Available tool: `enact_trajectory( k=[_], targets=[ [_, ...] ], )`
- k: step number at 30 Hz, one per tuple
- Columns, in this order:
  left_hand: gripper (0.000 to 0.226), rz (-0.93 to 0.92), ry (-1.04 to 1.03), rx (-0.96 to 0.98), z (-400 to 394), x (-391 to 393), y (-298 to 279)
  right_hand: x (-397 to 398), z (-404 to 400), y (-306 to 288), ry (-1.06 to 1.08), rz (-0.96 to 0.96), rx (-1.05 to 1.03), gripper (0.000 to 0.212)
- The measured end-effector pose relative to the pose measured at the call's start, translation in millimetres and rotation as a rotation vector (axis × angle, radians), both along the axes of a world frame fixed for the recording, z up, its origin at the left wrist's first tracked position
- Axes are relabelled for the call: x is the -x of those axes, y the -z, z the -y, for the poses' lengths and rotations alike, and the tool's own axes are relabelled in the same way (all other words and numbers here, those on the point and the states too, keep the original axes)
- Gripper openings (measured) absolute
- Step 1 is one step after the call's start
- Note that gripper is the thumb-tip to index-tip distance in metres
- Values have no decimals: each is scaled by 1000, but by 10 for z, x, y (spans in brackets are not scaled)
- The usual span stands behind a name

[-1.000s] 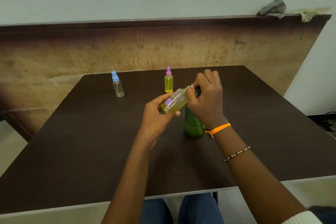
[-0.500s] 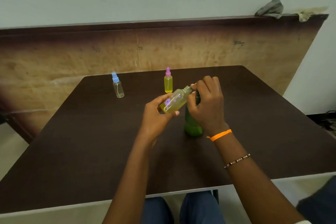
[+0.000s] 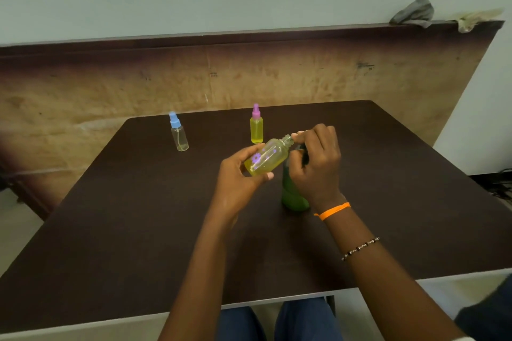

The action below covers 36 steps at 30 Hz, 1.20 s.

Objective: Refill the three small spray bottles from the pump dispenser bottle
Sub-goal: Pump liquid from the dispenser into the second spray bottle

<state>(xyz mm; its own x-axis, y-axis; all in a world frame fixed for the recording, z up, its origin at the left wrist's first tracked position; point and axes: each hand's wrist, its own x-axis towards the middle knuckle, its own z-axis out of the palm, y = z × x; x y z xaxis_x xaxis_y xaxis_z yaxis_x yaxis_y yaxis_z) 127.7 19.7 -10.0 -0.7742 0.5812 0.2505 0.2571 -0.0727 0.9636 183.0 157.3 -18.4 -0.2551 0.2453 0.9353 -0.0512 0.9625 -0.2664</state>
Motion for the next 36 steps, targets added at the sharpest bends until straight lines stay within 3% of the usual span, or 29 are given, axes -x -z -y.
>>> enact_trajectory(
  k=[9,36],
  targets=[
    [58,-15,6,14,15,-15,-6,57,4,63,62,-56,35,24],
    [57,2,9,21,-39,18,21,56,35,5,69,-29,54,14]
  ],
)
